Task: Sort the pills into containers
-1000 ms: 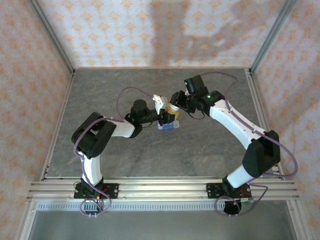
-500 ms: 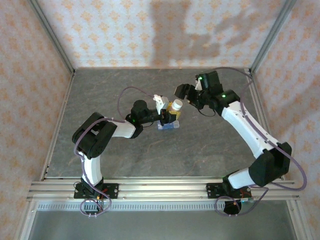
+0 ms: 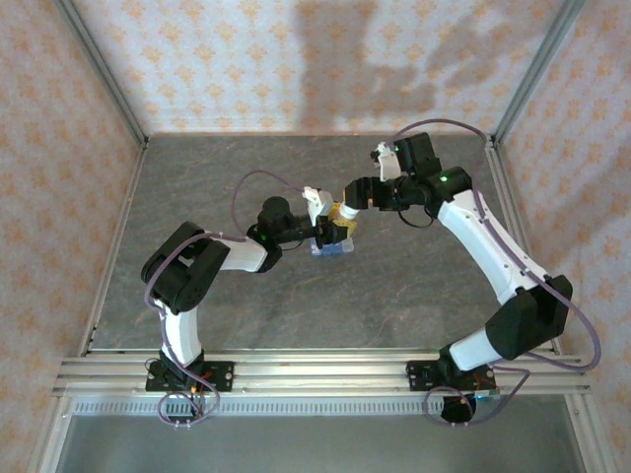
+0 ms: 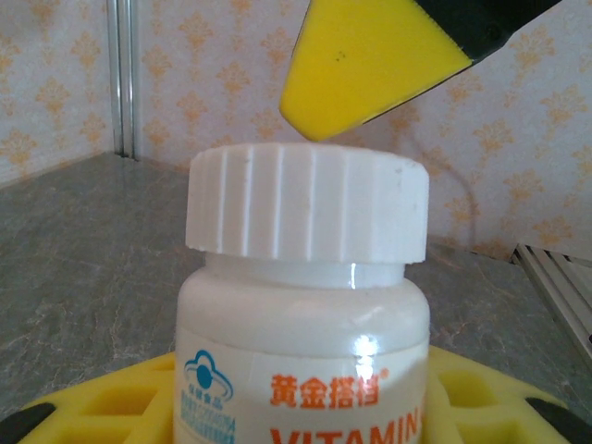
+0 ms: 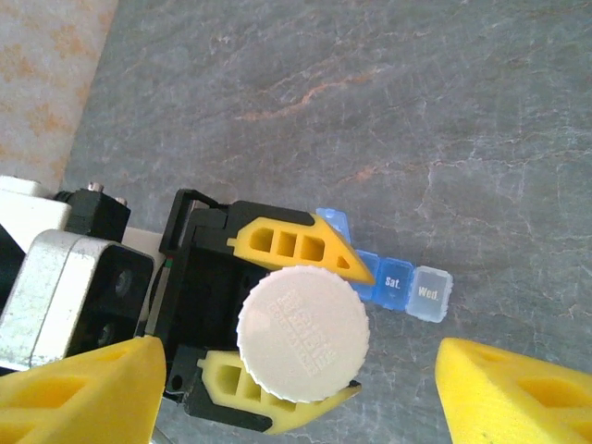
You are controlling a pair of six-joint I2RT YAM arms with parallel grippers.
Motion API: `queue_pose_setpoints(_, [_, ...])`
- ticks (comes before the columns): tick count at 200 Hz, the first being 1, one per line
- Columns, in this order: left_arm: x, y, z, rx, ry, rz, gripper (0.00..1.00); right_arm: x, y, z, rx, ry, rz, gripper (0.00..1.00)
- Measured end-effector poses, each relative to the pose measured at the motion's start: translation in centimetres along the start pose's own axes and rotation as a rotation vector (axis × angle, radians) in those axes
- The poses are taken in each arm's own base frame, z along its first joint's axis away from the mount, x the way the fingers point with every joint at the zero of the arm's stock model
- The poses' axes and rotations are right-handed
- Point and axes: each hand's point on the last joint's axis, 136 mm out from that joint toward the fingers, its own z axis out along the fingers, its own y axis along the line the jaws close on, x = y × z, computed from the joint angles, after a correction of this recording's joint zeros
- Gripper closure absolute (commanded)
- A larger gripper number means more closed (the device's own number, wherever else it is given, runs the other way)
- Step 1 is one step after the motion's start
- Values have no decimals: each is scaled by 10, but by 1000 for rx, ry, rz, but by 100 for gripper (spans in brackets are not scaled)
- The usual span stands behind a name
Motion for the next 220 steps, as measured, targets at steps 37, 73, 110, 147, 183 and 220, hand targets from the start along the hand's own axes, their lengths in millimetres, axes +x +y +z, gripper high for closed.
queue_pose_setpoints(37, [-1, 0, 0, 3, -1, -9, 100, 3, -1, 7, -10, 32, -16, 31])
queue_pose_setpoints(73, [-1, -1, 0, 7, 0, -14, 100, 5, -3, 16, -17, 60, -6, 37])
queue_pose_setpoints(110, [0, -1, 0, 7, 0, -15, 100, 4, -3, 21, -23, 72, -3, 52])
queue_pose_setpoints(147, [0, -1, 0, 6, 3, -20, 100, 4, -1, 23, -43, 77, 24, 58])
queue_pose_setpoints(183, [2, 4, -2, -8, 10, -36, 100, 3, -3, 31, -11, 54, 108, 61])
queue_pose_setpoints(220, [15, 11, -5, -34, 54, -75, 100, 4, -6, 46, 143, -38, 257, 59])
